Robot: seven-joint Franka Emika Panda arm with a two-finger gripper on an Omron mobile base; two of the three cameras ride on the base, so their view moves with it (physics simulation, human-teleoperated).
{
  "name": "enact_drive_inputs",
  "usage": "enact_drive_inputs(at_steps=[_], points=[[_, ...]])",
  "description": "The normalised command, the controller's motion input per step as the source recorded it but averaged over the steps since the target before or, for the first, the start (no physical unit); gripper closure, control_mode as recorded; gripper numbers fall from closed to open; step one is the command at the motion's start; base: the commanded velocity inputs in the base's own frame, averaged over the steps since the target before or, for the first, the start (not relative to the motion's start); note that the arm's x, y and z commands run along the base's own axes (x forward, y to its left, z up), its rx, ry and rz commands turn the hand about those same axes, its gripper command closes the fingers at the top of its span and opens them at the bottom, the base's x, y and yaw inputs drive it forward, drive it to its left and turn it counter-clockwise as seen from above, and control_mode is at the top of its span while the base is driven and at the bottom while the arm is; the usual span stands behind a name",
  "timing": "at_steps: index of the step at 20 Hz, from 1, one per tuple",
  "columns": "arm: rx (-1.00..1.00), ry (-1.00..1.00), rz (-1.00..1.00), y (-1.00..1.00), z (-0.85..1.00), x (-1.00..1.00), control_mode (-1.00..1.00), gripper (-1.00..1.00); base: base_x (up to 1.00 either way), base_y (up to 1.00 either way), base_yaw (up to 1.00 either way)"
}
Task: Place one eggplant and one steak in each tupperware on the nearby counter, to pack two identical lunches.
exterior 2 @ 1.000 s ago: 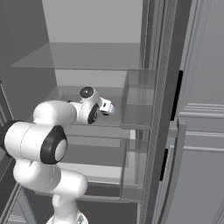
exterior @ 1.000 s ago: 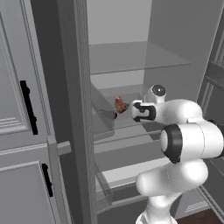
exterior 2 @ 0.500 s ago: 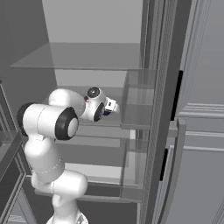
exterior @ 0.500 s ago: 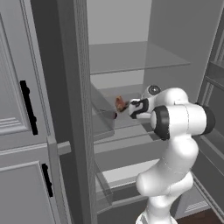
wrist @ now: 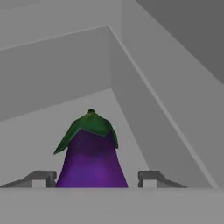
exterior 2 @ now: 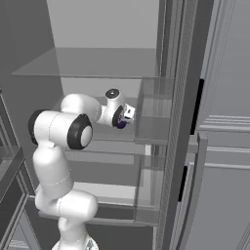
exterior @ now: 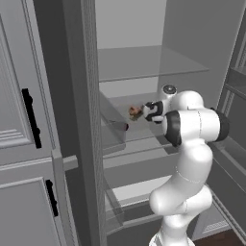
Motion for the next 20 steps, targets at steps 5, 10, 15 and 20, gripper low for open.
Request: enact_drive_inputs(at_steps=[5,10,15,20], points=[[0.0,0.14,-0.09,0.47,-0.55,-0.51,-1.0,1.0,0.0,0.0,0.0],[0.0,0.0,-0.07,0.54,-0.08,-1.0,-1.0,1.0,0.0,0.0,0.0],[0.0,-0.13,-0.03,0.26,0.29,-1.0,-1.0,1.0,0.0,0.0,0.0],[0.03,-0.1,0.0,0.03,0.61,-1.0,-1.0,1.0,0.0,0.0,0.0]])
